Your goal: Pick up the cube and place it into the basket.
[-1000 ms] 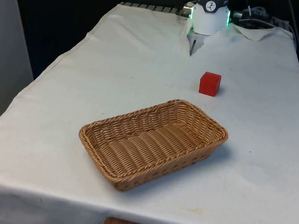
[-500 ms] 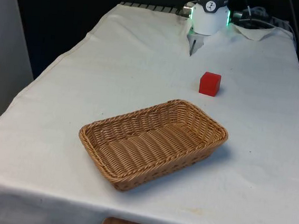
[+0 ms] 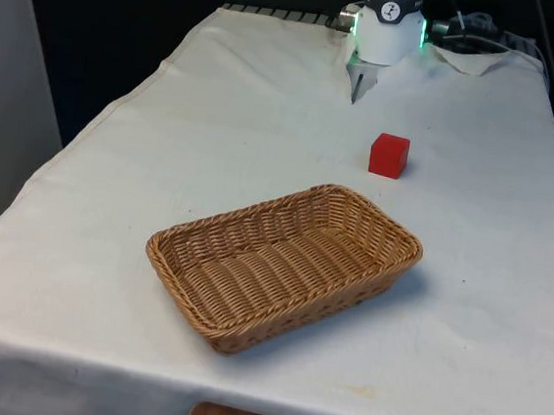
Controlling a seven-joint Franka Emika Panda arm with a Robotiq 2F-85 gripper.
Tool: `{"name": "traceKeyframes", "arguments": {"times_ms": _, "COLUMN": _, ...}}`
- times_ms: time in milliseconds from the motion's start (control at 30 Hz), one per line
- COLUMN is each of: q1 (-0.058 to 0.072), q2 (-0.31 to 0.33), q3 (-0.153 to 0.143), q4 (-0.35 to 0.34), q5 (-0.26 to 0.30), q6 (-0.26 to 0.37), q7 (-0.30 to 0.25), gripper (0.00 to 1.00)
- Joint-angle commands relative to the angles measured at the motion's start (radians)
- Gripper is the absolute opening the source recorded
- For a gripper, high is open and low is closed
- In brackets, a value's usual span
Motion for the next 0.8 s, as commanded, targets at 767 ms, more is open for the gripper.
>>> {"name": "traceKeyframes", "arguments": {"times_ms": 767, "q1": -0.002, "q2": -0.041, "q3": 0.065, "q4": -0.158, "q5": -0.054, "q6": 0.154, "q7": 0.124, "gripper": 1.00}}
